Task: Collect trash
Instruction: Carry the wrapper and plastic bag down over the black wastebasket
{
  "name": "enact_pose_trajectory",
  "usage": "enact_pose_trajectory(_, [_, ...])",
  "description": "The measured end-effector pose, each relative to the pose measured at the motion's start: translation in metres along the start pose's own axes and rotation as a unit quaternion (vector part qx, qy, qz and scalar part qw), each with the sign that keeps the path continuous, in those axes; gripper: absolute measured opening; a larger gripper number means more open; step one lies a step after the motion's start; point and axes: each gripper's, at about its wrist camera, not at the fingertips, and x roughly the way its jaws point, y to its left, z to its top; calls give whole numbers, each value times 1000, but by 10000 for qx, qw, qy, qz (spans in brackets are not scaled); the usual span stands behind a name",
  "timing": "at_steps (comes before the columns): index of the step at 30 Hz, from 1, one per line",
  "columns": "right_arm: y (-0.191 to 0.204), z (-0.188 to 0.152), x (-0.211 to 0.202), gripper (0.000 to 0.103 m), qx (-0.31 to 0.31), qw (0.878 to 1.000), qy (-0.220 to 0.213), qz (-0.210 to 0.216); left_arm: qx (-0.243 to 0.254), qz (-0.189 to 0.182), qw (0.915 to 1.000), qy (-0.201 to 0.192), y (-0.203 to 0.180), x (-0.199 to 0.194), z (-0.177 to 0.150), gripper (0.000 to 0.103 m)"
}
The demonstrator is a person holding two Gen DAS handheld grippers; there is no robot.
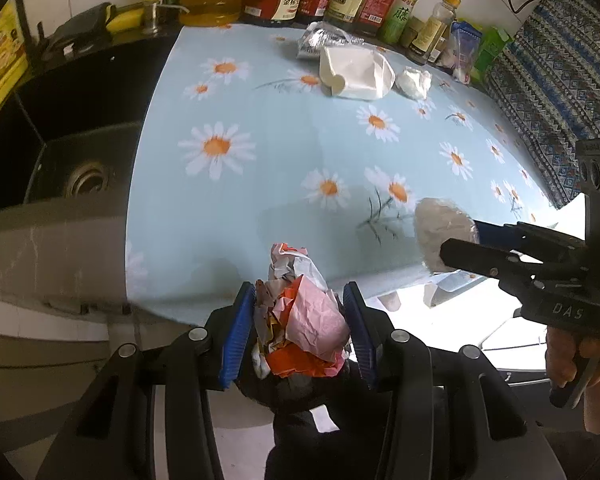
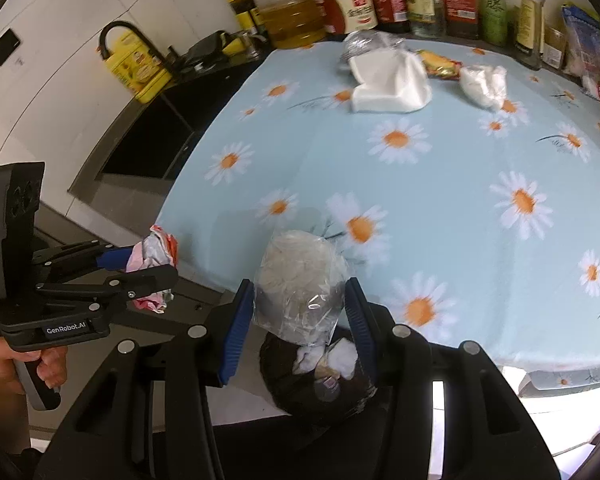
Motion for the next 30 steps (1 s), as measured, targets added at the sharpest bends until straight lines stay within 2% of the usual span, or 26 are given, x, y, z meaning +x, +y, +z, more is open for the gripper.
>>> enact_pose_trajectory(7, [21,-23,12,47,-90,9997,235,81,-66,-78,9998,153,2,5,-26,44])
enact_pose_trajectory(15, [31,-48,35,47,-94,9980,609,101,-226,-201,9982,523,6,27,-61,44])
enact_pose_trajectory(28, [12,-72,69,48,203,9933,1135,80,-541,-302,9925,1054,14,70,-84,46])
enact_pose_trajectory(30, [11,-73,71,52,247,9924,1196,134,-607,-319,9912,1132,14,74,-87,47])
